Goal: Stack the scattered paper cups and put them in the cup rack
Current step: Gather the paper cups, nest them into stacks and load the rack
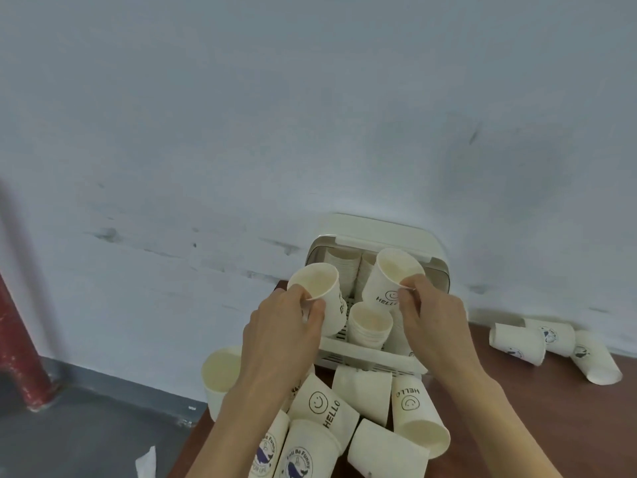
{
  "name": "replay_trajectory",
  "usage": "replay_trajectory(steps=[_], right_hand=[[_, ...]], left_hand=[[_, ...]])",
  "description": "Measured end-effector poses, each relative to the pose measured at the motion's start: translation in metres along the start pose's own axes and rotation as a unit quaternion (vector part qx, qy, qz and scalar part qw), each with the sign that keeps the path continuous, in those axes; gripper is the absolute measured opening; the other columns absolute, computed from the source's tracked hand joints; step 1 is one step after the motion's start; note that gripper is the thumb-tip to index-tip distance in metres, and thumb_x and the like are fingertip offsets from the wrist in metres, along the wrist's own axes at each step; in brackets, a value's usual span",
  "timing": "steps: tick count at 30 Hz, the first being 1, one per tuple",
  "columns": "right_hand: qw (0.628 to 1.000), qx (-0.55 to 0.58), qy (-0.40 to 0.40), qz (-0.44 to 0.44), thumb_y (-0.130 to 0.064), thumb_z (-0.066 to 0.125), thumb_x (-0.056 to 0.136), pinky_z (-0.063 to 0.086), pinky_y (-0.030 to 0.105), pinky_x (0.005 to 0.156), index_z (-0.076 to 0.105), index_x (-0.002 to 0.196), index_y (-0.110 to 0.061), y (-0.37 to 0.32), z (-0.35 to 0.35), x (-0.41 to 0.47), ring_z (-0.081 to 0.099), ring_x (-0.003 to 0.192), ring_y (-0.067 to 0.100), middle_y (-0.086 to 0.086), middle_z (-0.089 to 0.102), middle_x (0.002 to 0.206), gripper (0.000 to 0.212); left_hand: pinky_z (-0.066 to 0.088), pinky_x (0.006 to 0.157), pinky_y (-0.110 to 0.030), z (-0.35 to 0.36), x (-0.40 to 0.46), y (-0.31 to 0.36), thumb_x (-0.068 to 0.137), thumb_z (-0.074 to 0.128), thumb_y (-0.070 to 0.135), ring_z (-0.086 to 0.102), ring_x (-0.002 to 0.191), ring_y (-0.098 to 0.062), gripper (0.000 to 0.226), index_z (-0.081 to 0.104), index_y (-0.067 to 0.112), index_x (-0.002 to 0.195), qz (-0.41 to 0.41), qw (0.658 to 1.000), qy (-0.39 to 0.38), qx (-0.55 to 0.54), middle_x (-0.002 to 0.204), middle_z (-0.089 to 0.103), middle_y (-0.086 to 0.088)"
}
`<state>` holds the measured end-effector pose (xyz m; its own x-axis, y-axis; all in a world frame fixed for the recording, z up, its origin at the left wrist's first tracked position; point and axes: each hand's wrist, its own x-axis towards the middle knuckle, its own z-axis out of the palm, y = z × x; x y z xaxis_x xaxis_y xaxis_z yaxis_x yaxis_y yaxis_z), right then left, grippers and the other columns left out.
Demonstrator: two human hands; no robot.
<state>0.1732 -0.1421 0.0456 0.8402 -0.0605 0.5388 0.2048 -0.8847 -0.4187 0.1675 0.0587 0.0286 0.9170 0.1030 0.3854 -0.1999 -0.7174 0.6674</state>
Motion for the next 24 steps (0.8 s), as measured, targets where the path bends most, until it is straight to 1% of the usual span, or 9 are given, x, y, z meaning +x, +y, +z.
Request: replay_trajectory(steps=[3,8,10,12,15,19,21,23,24], right_hand=[[0.998,-0.044,-0.036,0.006,-0.023,0.040,0.100,0.038,0.036,0.063,0.053,0.093,-0.019,0.006,0.014,0.006,0.052,0.073,0.020,-0.001,0.060,0.077,0.015],[0.991,-0.083,-0.104,0.023,-0.024,0.035,0.099,0.045,0.040,0.067,0.048,0.088,-0.020,0.015,0.033,0.006,0.053,0.073,0.019,-0.002,0.057,0.077,0.018],[0.987,-0.088,-0.128,0.032,-0.026,0.034,0.099,0.045,0.039,0.067,0.047,0.087,-0.021,0.018,0.042,0.002,0.053,0.073,0.020,-0.003,0.056,0.077,0.019],[0.984,-0.106,-0.143,0.032,-0.029,0.033,0.100,0.044,0.035,0.064,0.047,0.089,-0.022,0.018,0.050,0.001,0.053,0.074,0.019,-0.006,0.055,0.078,0.019],[0.978,-0.144,-0.151,0.017,-0.024,0.033,0.101,0.039,0.033,0.062,0.049,0.096,-0.021,0.016,0.054,0.006,0.052,0.075,0.019,-0.004,0.057,0.083,0.017],[0.969,-0.155,-0.192,0.030,-0.016,0.039,0.097,0.048,0.038,0.068,0.051,0.098,-0.019,0.011,0.056,0.004,0.055,0.083,0.023,-0.001,0.058,0.089,0.013],[0.961,-0.167,-0.217,0.037,-0.013,0.040,0.094,0.042,0.034,0.062,0.051,0.098,-0.018,0.008,0.056,0.000,0.053,0.082,0.024,-0.001,0.056,0.089,0.013],[0.956,-0.174,-0.236,0.034,-0.009,0.041,0.090,0.032,0.031,0.055,0.048,0.092,-0.016,0.003,0.054,-0.002,0.047,0.076,0.023,0.000,0.050,0.084,0.009],[0.954,-0.175,-0.241,0.032,-0.008,0.042,0.088,0.030,0.031,0.055,0.045,0.090,-0.015,0.001,0.053,-0.003,0.044,0.074,0.023,0.000,0.047,0.082,0.008]], left_hand=[[0.047,0.070,-0.035,0.010,0.014,-0.004,0.094,0.043,0.043,0.054,0.076,-0.016,0.022,0.053,0.026,0.085,0.005,1.000,0.009,0.006,0.082,0.055,0.007],[0.044,0.066,-0.033,0.024,0.031,-0.007,0.094,0.043,0.043,0.053,0.075,-0.017,0.023,0.054,0.025,0.084,0.008,1.000,0.007,0.006,0.081,0.054,0.007],[0.047,0.070,-0.036,0.025,0.040,-0.007,0.094,0.043,0.045,0.054,0.079,-0.019,0.024,0.055,0.025,0.086,0.010,1.000,-0.006,0.006,0.081,0.055,0.006],[0.048,0.074,-0.038,0.023,0.048,-0.008,0.093,0.044,0.046,0.055,0.082,-0.020,0.024,0.056,0.026,0.088,0.014,1.000,-0.007,0.010,0.082,0.056,0.006],[0.048,0.074,-0.040,0.020,0.051,-0.011,0.094,0.044,0.046,0.054,0.081,-0.021,0.024,0.056,0.026,0.088,0.022,1.000,0.006,0.021,0.083,0.053,0.006],[0.047,0.073,-0.040,0.022,0.050,-0.011,0.094,0.044,0.044,0.054,0.080,-0.022,0.023,0.055,0.025,0.089,0.035,0.999,0.002,0.024,0.084,0.052,0.005],[0.047,0.073,-0.040,0.024,0.049,-0.011,0.095,0.044,0.043,0.054,0.080,-0.022,0.022,0.055,0.025,0.090,0.035,0.999,-0.002,0.028,0.084,0.051,0.005],[0.046,0.073,-0.040,0.025,0.047,-0.010,0.096,0.042,0.042,0.054,0.080,-0.023,0.022,0.054,0.024,0.092,0.036,0.999,-0.002,0.030,0.086,0.050,0.006],[0.047,0.073,-0.041,0.025,0.046,-0.009,0.097,0.041,0.041,0.054,0.080,-0.024,0.022,0.053,0.024,0.093,0.034,0.999,-0.003,0.035,0.087,0.049,0.005]])
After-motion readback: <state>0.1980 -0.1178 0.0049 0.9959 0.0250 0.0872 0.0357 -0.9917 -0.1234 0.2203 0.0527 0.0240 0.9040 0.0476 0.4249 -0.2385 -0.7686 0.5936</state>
